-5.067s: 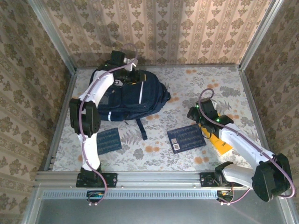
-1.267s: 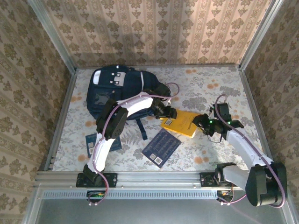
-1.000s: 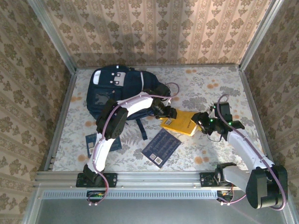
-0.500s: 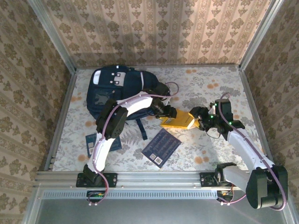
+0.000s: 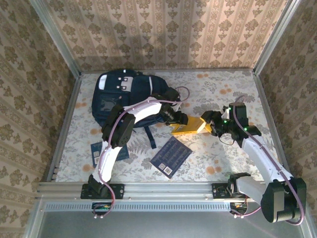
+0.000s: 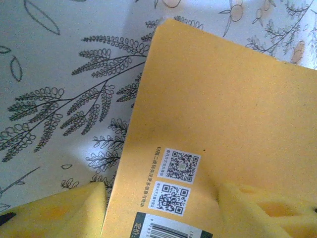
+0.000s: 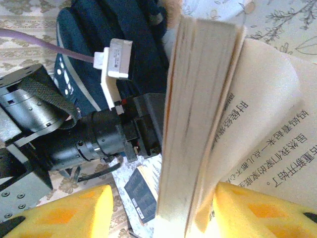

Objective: Pack the student bag

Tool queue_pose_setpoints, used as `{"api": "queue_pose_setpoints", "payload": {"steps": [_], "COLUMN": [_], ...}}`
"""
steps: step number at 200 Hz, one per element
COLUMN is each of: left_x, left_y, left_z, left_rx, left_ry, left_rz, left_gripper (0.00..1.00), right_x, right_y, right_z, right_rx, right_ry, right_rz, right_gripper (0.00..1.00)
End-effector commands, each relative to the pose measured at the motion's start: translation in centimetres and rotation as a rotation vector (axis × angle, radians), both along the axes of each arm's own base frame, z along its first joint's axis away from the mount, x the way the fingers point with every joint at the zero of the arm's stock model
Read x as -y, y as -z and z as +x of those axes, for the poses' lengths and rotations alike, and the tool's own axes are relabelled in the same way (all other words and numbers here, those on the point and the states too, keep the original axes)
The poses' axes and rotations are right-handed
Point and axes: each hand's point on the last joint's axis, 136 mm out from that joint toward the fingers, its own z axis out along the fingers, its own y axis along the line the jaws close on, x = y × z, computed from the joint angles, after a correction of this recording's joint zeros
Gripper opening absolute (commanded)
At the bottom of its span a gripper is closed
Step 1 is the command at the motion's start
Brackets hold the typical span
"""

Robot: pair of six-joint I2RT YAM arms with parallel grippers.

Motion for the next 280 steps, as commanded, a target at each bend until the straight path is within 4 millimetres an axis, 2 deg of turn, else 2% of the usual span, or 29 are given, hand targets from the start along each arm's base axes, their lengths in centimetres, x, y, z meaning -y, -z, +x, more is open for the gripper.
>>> {"api": "queue_pose_setpoints", "payload": {"steps": [1,18,45,60,75,104,121,143,168,185,205,215,246,253,263,280], "left_x": [0.0,0.0,-0.2,-0.1,-0.2,-1.6,-1.8,-2.1,-4.1,-5.3,-6.1,-6.6,-8.2,-8.5,-8.9,-9.6], "left_y": [2.2,2.0,2.0,1.1,-0.9,-4.8,-5.6,-6.3,-8.7,-11.5,-14.5,-15.4,-15.6,-15.2,-14.6,-12.9], "left_z": [-1.1,-1.1,-1.0,-0.7,-0.2,1.6,1.7,1.9,2.5,2.1,0.2,-0.7,-2.5,-2.7,-2.7,-2.5], "left_rx": [-0.046,-0.045,-0.042,-0.018,0.047,0.253,0.285,0.28,0.347,0.451,0.575,0.643,0.772,0.792,0.8,0.731], "left_ry": [0.02,0.021,0.017,0.028,0.051,0.071,0.084,0.08,0.044,0.059,0.123,0.143,0.167,0.175,0.173,0.148], "left_rz": [0.038,0.035,0.038,0.03,0.019,0.04,0.03,0.038,0.051,0.031,-0.031,-0.044,0.003,0.006,0.025,0.094], "left_gripper": [0.64,0.64,0.64,0.63,0.64,0.68,0.69,0.69,0.7,0.71,0.74,0.76,0.79,0.8,0.88,0.9], "right_x": [-0.9,-0.8,-0.9,-1.0,-0.8,-0.3,-0.4,-0.4,-0.3,-0.4,-0.7,-0.7,-0.9,-0.7,0.1,1.5], "right_y": [-3.0,-2.8,-1.1,-0.4,-0.1,0.6,1.3,1.8,2.3,2.9,3.3,3.3,3.0,3.3,4.1,5.8], "right_z": [0.0,0.0,-0.2,-0.4,-0.6,-0.6,-0.4,-0.3,-0.5,-0.3,0.3,0.7,2.0,2.0,1.7,1.3], "right_rx": [0.088,0.086,0.05,0.03,0.026,0.022,0.006,-0.006,-0.008,-0.013,-0.01,-0.003,0.012,0.003,-0.018,-0.044], "right_ry": [-0.056,-0.055,-0.057,-0.063,-0.063,-0.045,-0.029,-0.017,-0.008,0.001,0.019,0.028,0.029,0.023,0.015,0.003], "right_rz": [0.019,0.014,0.027,0.021,0.007,-0.015,0.008,0.025,0.024,0.042,0.085,0.099,0.113,0.073,-0.015,-0.16], "right_gripper": [0.57,0.56,0.49,0.47,0.44,0.37,0.32,0.31,0.31,0.31,0.31,0.31,0.31,0.33,0.4,0.48]}}
